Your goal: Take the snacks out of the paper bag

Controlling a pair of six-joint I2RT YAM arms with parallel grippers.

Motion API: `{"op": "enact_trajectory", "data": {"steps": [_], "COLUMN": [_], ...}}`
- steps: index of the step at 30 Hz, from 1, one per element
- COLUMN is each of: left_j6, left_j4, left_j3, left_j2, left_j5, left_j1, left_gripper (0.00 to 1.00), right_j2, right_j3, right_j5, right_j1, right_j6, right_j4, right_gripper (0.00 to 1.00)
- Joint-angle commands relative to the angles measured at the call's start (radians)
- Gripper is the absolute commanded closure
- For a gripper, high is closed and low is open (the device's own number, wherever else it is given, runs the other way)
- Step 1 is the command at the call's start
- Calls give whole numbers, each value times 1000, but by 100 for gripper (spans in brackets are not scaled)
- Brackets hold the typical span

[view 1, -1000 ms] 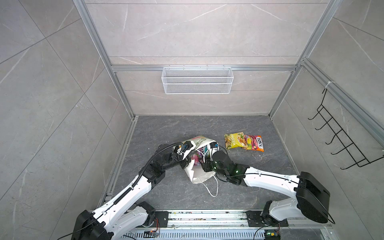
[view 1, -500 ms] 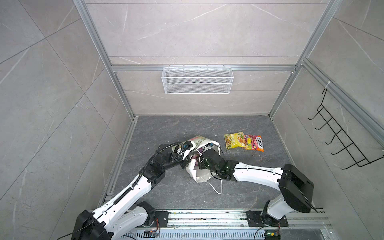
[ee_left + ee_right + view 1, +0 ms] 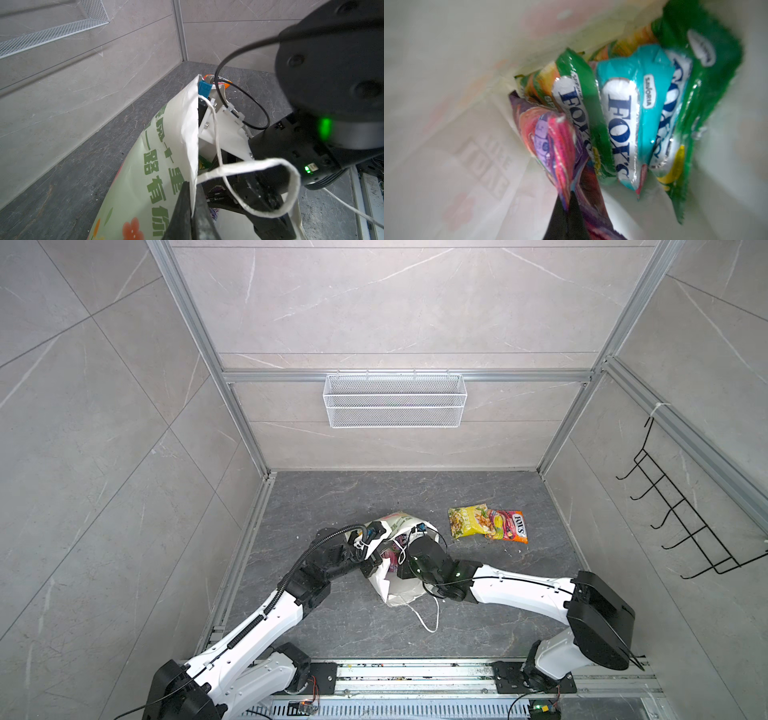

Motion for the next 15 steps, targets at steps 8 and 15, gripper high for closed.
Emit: {"op": "enact_trajectory", "data": {"steps": [8, 15], "left_j6": [0, -2], "left_j4": [66, 51], "left_j3": [31, 46], "left_j2": [6, 5], "left_j5": [-9, -41], "left_j1": [-8, -8], "left_gripper": [100, 100], "right_j2": [-219, -344], "right_j3": [-72, -106], "right_j5": [-60, -159], "right_j1": [4, 3], "right_j6": [-146, -293], "right_j4": [-8, -35], "right_gripper": [100, 100]}}
